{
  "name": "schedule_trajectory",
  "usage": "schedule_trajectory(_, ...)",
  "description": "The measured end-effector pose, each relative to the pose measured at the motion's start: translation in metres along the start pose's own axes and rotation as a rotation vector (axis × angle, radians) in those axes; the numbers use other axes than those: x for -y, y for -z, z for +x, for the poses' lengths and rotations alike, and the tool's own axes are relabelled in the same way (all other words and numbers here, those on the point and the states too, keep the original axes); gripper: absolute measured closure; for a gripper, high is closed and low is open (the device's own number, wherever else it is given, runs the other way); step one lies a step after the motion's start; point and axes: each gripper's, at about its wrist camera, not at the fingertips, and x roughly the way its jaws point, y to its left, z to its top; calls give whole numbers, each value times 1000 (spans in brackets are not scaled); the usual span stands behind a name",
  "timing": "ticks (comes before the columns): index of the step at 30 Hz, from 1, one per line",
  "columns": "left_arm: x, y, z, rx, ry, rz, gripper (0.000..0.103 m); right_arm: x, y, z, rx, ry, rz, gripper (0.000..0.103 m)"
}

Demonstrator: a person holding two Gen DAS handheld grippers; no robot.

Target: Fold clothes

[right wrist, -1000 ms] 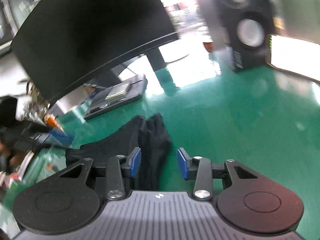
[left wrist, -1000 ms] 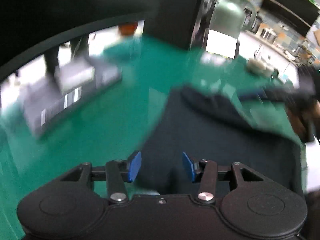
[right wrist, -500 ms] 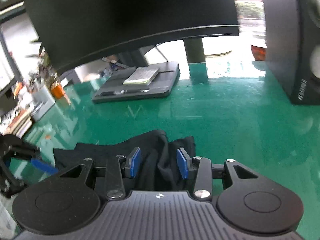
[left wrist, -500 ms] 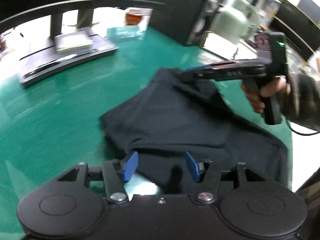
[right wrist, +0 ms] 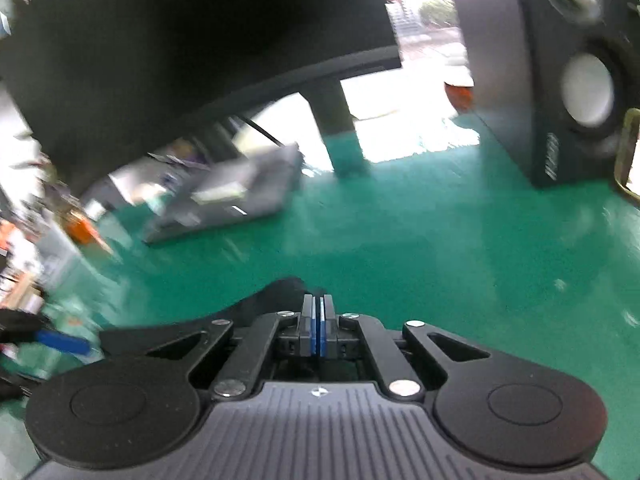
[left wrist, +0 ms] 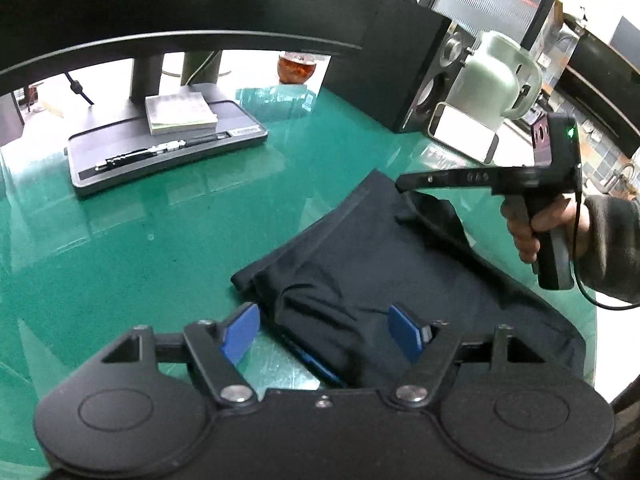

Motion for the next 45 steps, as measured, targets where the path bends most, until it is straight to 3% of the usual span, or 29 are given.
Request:
schedule_trajectory(3,8,-3,-2,-2,42,27,32,4,3,-4,20,8,30,94)
schedule_trajectory(5,13,-4,0,-20,50,66,32,4,-1,-5,7,25,34,80)
schedule_trajectory(7,17,-2,3,-59,77,93,32,-9,-7,-11,42,22,-13,80)
schedule_trajectory(8,19,-2,4,-75,97,97,32,-27,-13,-17,44,-90,-87,80)
schedule_trajectory(9,20,-2,5,-80,111,102,32,-28,-11,-16,39,-102,-96,83)
schedule_trajectory(14,41,3,12,-72,264,94,32,-113,-10,6,-92,-361,-513,90)
schedule_trajectory(15,44,8,18,-83,296,69,32,-116,-11,8,-98,-367,-530,90)
schedule_trajectory(17,46,16,27,-101,307,41,32,-146,-16,31,-181,-439,-710,89)
schedule_trajectory(23,43,32,29,-58,331,-60,31,-185,-19,57,-288,-547,-866,87)
schedule_trajectory(26,40,36,28,-41,339,-84,31,-193,-20,70,-334,-517,-940,87)
schedule_trajectory(29,38,40,27,-30,345,-98,31,-190,-25,77,-379,-539,-912,100)
schedule_trajectory(34,35,45,25,2,322,-106,31,-179,-32,91,-334,-498,-768,101)
schedule_trajectory(36,34,45,24,2,328,-121,31,-165,-37,97,-260,-418,-643,95)
schedule_trajectory(38,35,42,24,1,324,-108,31,-140,-51,105,-244,-370,-424,95)
schedule_trajectory(41,30,37,21,9,291,-137,31,-112,-64,89,-145,-293,-302,94)
schedule_trajectory(43,23,31,15,37,260,-174,30,-95,-66,75,-134,-264,-265,94)
schedule_trajectory(45,6,20,8,89,228,-254,26,-75,-64,57,-125,-218,-223,86)
